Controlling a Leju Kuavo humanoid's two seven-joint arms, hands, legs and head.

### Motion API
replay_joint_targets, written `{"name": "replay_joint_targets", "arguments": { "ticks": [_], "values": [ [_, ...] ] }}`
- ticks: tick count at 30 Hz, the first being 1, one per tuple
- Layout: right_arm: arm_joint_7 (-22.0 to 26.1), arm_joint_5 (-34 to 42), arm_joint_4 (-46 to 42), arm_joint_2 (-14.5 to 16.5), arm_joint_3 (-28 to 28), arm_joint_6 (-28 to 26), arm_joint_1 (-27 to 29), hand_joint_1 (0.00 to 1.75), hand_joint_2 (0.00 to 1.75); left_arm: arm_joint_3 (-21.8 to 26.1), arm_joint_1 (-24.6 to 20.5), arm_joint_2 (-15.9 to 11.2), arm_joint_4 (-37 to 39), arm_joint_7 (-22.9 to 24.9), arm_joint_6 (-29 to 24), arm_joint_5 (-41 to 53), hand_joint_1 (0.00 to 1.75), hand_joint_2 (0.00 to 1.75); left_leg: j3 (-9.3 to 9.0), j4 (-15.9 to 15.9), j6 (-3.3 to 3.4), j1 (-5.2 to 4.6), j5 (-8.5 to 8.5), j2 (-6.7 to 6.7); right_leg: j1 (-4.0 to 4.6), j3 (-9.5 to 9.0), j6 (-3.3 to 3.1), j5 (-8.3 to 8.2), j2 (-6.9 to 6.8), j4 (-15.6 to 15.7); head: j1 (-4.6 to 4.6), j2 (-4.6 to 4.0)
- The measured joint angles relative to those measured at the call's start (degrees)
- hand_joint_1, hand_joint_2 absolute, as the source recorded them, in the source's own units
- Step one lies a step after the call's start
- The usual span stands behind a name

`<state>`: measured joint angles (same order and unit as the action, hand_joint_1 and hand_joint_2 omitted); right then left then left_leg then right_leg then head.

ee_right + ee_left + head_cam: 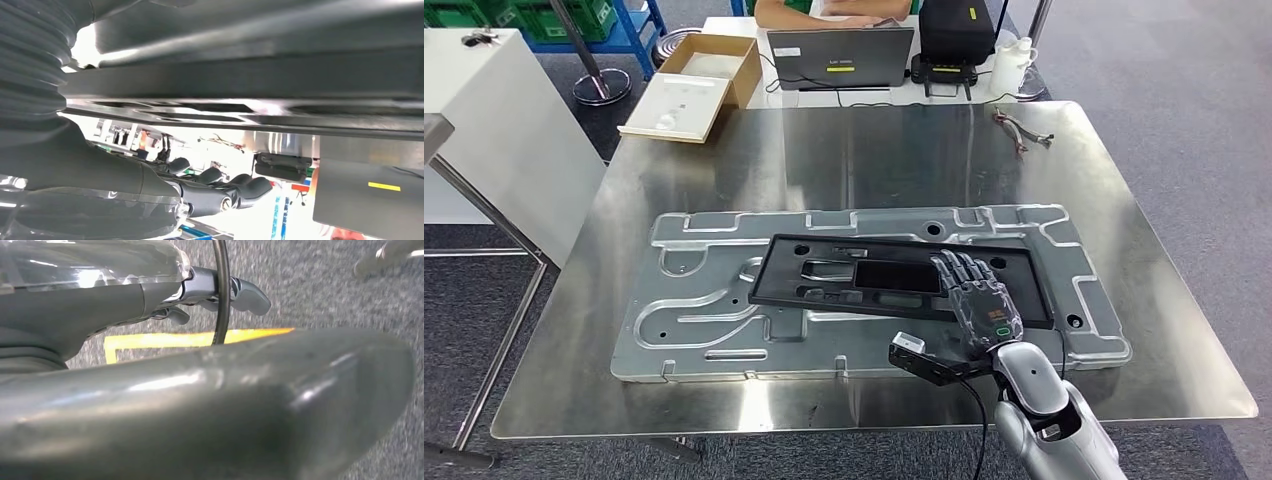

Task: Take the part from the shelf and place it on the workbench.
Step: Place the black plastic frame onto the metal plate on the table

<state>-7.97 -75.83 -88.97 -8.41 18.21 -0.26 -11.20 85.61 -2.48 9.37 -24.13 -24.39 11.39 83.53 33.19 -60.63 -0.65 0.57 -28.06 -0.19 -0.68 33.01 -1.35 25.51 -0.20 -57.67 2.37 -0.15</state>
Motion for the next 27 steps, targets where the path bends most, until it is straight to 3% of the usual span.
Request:
{"name": "replay_joint_targets", "arguments": {
  "ticks": [2,4,5,6,9,10,13,14,15,18,19,20,21,23,25,27],
  "values": [
    [-0.1,-0.14,-0.43,0.0,0.04,-0.01,0.43,0.0,0.0,0.0,0.0,0.11,0.0,0.0,0.0,-0.08,0.0,0.0,2.03,-6.03,-0.52,0.15,-4.69,0.02,-0.03,0.66,-0.46,-0.64,-0.22,0.15,0.0,0.0],
    [-0.22,-0.18,-0.84,0.0,0.07,-0.08,0.93,0.0,0.0,0.0,0.02,0.14,0.0,0.0,0.0,-0.17,0.0,0.0,3.41,-11.74,-0.91,0.25,-7.82,0.02,-0.01,1.54,-0.46,-1.3,-0.34,0.12,-0.01,0.0],
    [-0.29,-0.18,-1.02,-0.01,0.07,-0.13,1.18,0.0,0.0,0.0,0.02,0.14,0.0,0.0,0.0,-0.2,0.0,0.0,2.81,-12.1,-1.02,0.3,-7.85,0.03,-0.02,1.99,-0.35,-1.66,-0.34,0.09,-0.01,0.0],
    [-0.35,-0.18,-1.23,-0.01,0.07,-0.17,1.45,0.0,0.0,0.0,0.02,0.14,-0.02,0.0,0.0,-0.22,0.0,0.0,1.13,-10.25,-1.09,0.38,-6.9,0.03,-0.06,2.43,-0.2,-2.02,-0.32,0.03,-0.01,0.0],
    [-0.44,-0.17,-2.05,-0.02,0.15,-0.18,2.44,0.0,0.0,0.0,-0.28,0.14,-0.1,-0.01,0.0,-0.4,0.0,0.0,-5.88,0.86,-0.75,0.49,-3.43,-0.12,0.0,3.57,0.66,-3.01,-0.21,-0.48,-0.01,0.0],
    [-0.44,-0.17,-2.32,-0.02,0.21,-0.22,2.92,0.0,0.0,0.0,-0.38,0.15,-0.11,-0.01,0.0,-0.48,0.0,0.0,-6.86,2.88,-0.41,0.38,-2.96,-0.24,0.02,3.83,1.06,-3.37,-0.21,-0.62,-0.01,0.0],
    [-0.43,-0.16,-3.0,0.08,0.51,-0.66,4.36,0.0,0.0,0.01,-0.22,0.22,-0.12,0.0,0.0,-0.64,0.0,0.0,-6.31,3.48,0.92,0.0,-1.86,-0.32,-0.21,4.3,2.26,-4.57,-0.16,-0.42,-0.02,0.0],
    [-0.44,-0.15,-3.27,0.14,0.6,-0.86,4.78,0.0,0.0,0.02,-0.18,0.27,-0.13,0.01,0.0,-0.67,0.0,0.0,-5.89,3.53,1.36,-0.01,-1.24,-0.18,-0.34,4.65,2.57,-4.04,-0.06,-0.74,-0.03,0.0],
    [-0.45,-0.11,-3.56,0.21,0.66,-1.08,5.17,0.0,0.0,0.03,-0.21,0.32,-0.17,0.01,0.0,-0.69,0.0,0.0,-5.32,3.63,1.82,0.02,-0.57,-0.04,-0.42,5.25,2.82,-2.45,0.04,-1.88,-0.03,0.0],
    [-0.57,0.19,-4.5,0.24,0.68,-1.54,6.22,0.0,0.0,0.04,-0.31,0.38,-0.32,0.02,0.0,-0.72,0.0,0.0,-3.11,3.61,2.74,-0.11,1.28,0.18,-0.58,7.86,3.25,6.03,0.15,-11.0,-0.03,0.0],
    [-0.64,0.38,-4.81,0.24,0.68,-1.71,6.56,0.0,0.0,0.04,-0.29,0.39,-0.37,0.02,0.0,-0.73,0.0,0.0,-2.29,3.55,2.81,-0.23,1.84,0.2,-0.58,8.25,3.33,7.6,0.15,-14.09,-0.03,0.0],
    [-0.7,0.6,-5.08,0.24,0.67,-1.85,6.91,0.0,0.0,0.04,-0.26,0.41,-0.41,0.02,0.0,-0.74,0.0,0.0,-1.44,3.43,2.79,-0.34,2.37,0.2,-0.57,7.94,3.34,7.81,0.15,-15.79,-0.03,0.0],
    [-0.77,0.9,-5.4,0.24,0.66,-2.02,7.29,0.0,0.0,0.04,-0.24,0.44,-0.45,0.03,0.01,-0.76,0.0,0.0,-0.57,3.27,2.75,-0.45,2.85,0.2,-0.54,6.68,3.24,6.88,0.15,-15.57,-0.03,0.0],
    [-0.92,1.75,-6.41,0.24,0.56,-2.53,8.05,0.0,0.0,0.05,-0.26,0.61,-0.51,0.06,0.04,-0.86,0.0,0.0,0.88,2.78,2.57,-0.61,3.65,0.18,-0.27,1.39,2.57,4.51,0.15,-9.9,-0.03,0.0],
    [-1.0,2.74,-8.09,0.24,0.32,-3.48,8.87,0.0,0.0,0.08,-0.27,0.9,-0.58,0.13,0.13,-1.08,0.0,0.0,1.73,2.29,2.2,-0.79,4.25,0.15,0.2,-3.99,1.71,4.38,0.1,-2.52,-0.02,0.0],
    [-0.91,3.75,-9.76,0.24,-0.01,-4.66,9.99,0.0,0.0,0.19,-0.24,1.14,-0.77,0.24,0.32,-1.37,0.0,0.0,2.01,2.25,1.54,-0.74,4.96,0.17,0.6,-5.66,1.13,4.9,0.06,0.55,-0.02,0.0]
  ]
}}
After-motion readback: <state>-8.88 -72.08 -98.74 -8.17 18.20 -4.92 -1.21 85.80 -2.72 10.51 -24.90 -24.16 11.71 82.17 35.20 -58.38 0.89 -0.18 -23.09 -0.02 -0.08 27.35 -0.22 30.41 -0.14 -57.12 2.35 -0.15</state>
